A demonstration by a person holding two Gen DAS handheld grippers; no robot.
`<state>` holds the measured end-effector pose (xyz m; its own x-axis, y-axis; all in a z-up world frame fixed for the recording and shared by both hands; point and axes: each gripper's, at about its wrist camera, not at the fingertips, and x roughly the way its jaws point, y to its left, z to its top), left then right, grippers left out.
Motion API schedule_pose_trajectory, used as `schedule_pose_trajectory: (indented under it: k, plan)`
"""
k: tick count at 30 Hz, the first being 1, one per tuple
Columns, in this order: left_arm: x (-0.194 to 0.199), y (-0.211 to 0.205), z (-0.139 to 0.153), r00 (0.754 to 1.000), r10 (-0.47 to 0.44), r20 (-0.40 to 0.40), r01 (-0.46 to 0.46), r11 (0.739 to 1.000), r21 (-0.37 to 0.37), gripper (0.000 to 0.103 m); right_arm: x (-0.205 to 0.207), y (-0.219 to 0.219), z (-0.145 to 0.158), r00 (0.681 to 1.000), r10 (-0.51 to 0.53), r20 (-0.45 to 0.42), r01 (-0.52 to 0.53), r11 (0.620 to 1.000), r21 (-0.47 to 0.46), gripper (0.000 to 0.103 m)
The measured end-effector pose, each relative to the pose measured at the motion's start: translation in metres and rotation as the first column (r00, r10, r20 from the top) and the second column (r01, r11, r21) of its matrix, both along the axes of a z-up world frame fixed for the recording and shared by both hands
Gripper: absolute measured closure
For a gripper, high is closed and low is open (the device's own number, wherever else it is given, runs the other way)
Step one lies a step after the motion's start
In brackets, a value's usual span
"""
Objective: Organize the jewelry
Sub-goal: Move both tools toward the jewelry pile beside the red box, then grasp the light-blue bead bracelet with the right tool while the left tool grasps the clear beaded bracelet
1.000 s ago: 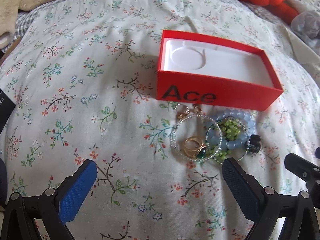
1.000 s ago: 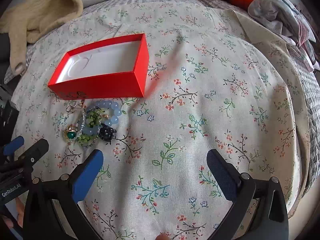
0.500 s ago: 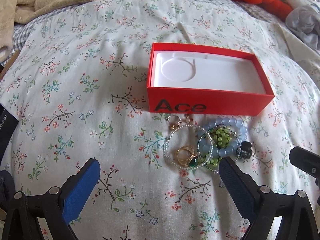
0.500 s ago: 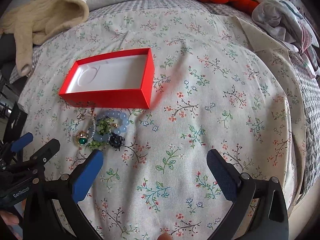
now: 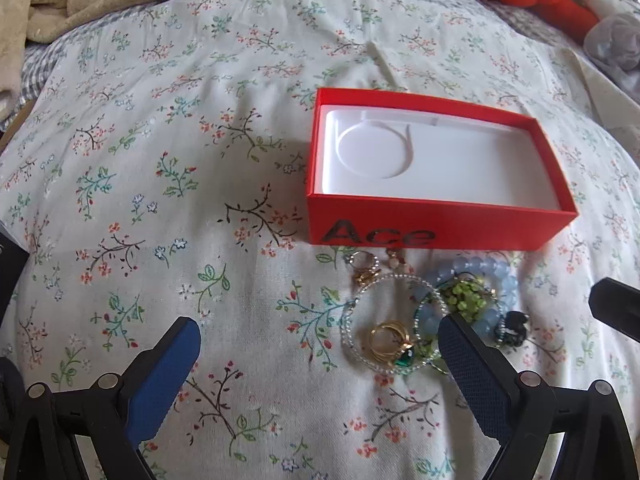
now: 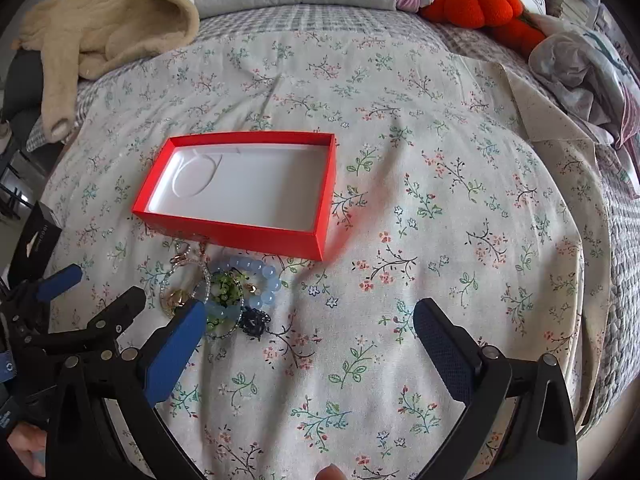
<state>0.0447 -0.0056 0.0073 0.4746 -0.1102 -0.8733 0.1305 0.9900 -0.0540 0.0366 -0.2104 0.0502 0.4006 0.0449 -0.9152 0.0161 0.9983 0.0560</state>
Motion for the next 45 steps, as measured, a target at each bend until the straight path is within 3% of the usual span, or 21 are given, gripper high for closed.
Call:
schedule_pose_trajectory:
  k: [9, 14, 18, 21, 25, 28, 37, 45]
  plan:
    - [0.01, 0.004, -0.013, 0.999, 0.004, -0.048, -0.005, 1.0, -0.028, 0.005, 0.002, 0.002, -0.016, 0.999, 0.03, -0.011, -0.03, 1.0, -0.004, 0.0]
    - [0.026, 0.01, -0.022, 0.995, -0.025, -0.093, 0.016, 0.996, -0.093, 0.022, 0.019, 0.0, -0.024, 0.999, 0.035, -0.042, -0.034, 0.999, 0.017, 0.0]
    - [0.035, 0.02, -0.034, 0.986, -0.018, -0.167, -0.014, 0.982, -0.188, 0.043, 0.035, -0.007, -0.036, 0.995, 0.048, -0.092, -0.037, 0.993, 0.109, 0.0]
    - [0.039, 0.022, -0.042, 0.982, -0.016, -0.19, -0.021, 0.98, -0.196, 0.055, 0.042, -0.012, -0.047, 0.991, 0.046, -0.129, -0.019, 0.979, 0.203, 0.01]
    - [0.042, 0.016, -0.046, 0.98, -0.038, -0.195, 0.0, 0.982, -0.188, 0.074, 0.048, -0.013, -0.063, 0.984, 0.05, -0.173, -0.001, 0.962, 0.272, 0.035]
    - [0.044, 0.013, -0.046, 0.978, -0.056, -0.201, 0.015, 0.98, -0.198, 0.082, 0.052, -0.012, -0.071, 0.979, 0.047, -0.198, 0.014, 0.955, 0.298, 0.053]
    - [0.052, -0.005, -0.053, 0.977, -0.086, -0.195, 0.058, 0.988, -0.141, 0.086, 0.059, 0.0, -0.077, 0.981, 0.06, -0.186, -0.006, 0.961, 0.277, 0.075]
    - [0.049, 0.003, -0.05, 0.975, -0.083, -0.204, 0.037, 0.975, -0.217, 0.084, 0.057, 0.013, -0.077, 0.982, 0.093, -0.164, -0.057, 0.976, 0.211, 0.091]
